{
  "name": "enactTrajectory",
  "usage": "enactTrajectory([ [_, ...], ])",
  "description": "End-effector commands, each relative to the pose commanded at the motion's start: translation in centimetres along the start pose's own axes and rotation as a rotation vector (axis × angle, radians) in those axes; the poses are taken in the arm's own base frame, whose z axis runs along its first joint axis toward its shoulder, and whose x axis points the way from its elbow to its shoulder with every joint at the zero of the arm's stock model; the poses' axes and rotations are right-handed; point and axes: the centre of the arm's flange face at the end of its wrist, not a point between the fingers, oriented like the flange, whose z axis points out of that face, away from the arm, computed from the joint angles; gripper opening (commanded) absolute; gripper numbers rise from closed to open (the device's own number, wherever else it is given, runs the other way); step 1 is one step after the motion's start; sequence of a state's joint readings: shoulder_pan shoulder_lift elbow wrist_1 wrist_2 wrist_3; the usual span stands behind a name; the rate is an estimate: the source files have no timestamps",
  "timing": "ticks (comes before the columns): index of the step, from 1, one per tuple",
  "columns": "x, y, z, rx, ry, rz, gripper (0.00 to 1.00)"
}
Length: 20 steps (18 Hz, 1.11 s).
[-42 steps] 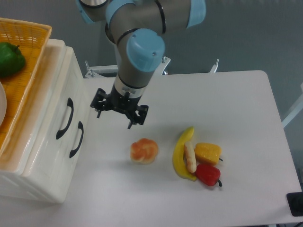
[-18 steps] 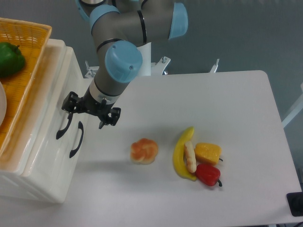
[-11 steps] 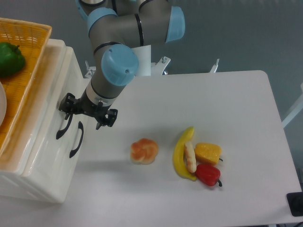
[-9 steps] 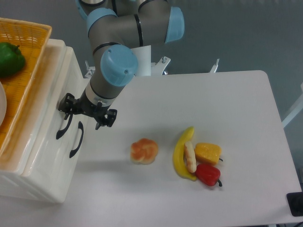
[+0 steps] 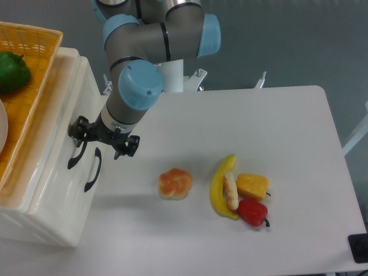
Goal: Slide the top white drawer open
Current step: 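Lower the gripper and hook its fingers into the upper drawer handle, then pull the handle outward, sliding the upper drawer open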
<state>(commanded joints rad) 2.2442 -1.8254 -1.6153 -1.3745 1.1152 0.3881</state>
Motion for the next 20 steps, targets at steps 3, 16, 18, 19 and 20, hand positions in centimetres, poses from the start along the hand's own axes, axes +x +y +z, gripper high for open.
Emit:
enactTrajectory([
  [3,-0.1,0.0,-0.1,0.002,-0.007,0.010,1.00],
  [16,-0.6,-0.6,-1.2,0.006,-0.080,0.027,1.00],
  [18,-0.7,-0.6,-1.1,0.012,-0.083,0.030,1.00],
  [19,-0.9,-0.7,-1.2,0.017,-0.085,0.027,1.00],
  [20,-1.0,-0.7,-1.3,0.020,-0.086,0.027,1.00],
])
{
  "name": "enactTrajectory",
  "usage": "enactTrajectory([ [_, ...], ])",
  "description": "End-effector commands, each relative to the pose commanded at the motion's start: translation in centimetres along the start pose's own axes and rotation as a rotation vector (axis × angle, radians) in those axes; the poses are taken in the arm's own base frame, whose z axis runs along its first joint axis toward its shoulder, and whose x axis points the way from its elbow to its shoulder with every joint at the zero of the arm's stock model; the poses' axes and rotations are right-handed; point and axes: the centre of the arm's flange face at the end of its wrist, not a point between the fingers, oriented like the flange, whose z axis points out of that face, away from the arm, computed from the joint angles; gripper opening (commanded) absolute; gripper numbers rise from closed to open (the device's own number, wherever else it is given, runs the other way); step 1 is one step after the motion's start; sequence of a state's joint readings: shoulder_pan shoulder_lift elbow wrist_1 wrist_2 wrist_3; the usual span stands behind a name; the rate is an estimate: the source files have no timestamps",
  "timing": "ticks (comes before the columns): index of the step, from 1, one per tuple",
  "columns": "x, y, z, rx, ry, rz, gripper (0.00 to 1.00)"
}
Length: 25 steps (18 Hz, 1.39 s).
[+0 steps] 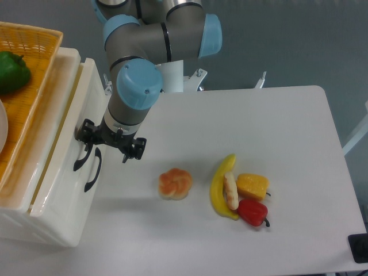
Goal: Slide the top white drawer open
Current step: 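Pull the handle outward, sliding the upper drawer open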
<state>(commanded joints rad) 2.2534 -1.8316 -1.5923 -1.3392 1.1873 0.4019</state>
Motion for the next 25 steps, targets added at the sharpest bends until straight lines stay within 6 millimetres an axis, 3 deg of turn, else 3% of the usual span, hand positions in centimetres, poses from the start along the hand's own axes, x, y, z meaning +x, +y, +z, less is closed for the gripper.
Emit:
enactTrajectory([
  [25,-5.4,0.9,-2.3,0.013,-0.056,-0.073,1.00],
])
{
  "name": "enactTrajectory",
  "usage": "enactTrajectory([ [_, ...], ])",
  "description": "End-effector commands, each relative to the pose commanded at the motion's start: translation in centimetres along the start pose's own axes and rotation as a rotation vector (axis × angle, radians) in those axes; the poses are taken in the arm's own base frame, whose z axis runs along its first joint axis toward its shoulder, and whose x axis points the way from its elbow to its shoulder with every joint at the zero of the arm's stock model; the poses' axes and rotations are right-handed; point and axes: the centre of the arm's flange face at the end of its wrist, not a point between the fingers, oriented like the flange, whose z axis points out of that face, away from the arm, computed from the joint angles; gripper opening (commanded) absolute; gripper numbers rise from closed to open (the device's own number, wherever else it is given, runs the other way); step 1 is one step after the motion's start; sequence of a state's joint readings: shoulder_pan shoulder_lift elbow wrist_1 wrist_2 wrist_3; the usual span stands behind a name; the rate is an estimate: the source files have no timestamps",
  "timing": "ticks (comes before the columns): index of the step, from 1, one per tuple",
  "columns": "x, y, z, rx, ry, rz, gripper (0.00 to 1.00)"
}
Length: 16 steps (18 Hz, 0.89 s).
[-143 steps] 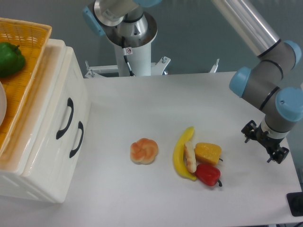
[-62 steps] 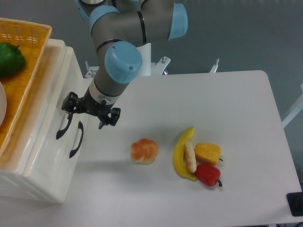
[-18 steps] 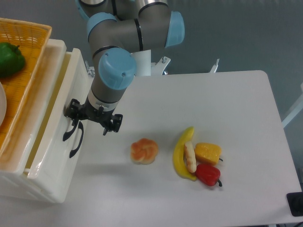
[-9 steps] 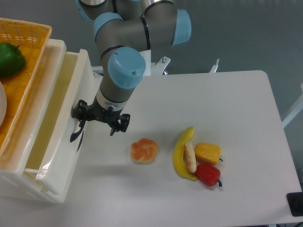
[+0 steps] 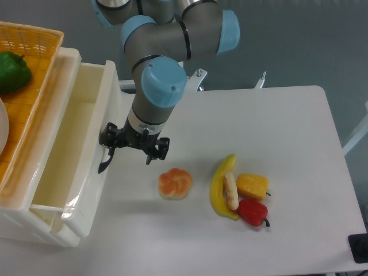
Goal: Slide the top white drawer open
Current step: 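Pull the handle outward, sliding the upper drawer open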
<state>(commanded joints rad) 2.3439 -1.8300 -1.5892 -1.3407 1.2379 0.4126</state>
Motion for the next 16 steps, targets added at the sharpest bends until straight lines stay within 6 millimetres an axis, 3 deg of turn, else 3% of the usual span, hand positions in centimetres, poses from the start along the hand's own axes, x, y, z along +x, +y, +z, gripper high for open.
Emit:
enactTrajectory([
  [8,-1.7,-0.3,-1.2,0.020,-0.006,-0.022,1.00],
  [16,-4.7,-0.7,-1.3,0.025,-0.008,-0.046,1.00],
])
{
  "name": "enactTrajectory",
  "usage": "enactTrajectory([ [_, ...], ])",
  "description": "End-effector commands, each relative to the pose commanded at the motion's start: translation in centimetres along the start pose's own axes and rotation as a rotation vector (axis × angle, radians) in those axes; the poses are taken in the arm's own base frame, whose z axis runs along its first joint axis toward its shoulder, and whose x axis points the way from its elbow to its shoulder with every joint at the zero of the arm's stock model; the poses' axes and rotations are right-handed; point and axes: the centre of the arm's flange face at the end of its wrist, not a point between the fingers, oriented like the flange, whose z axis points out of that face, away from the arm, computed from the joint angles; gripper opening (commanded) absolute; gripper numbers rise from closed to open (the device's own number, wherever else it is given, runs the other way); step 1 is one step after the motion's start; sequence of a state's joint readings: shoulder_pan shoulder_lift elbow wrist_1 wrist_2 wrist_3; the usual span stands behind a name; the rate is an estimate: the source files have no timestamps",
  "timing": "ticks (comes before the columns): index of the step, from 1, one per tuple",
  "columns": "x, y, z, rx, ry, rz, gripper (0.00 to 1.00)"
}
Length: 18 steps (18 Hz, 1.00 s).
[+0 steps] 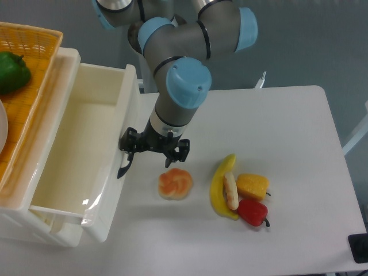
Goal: Slide the top white drawer open
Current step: 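Pull the handle outward, sliding the upper drawer open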
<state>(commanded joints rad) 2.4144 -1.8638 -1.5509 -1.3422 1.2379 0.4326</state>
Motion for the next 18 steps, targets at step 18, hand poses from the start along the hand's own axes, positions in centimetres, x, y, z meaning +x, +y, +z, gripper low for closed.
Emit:
enactTrajectory([
  [18,-3.7,0.0,-1.6,0.030,-0.002,-0.014,1.00],
])
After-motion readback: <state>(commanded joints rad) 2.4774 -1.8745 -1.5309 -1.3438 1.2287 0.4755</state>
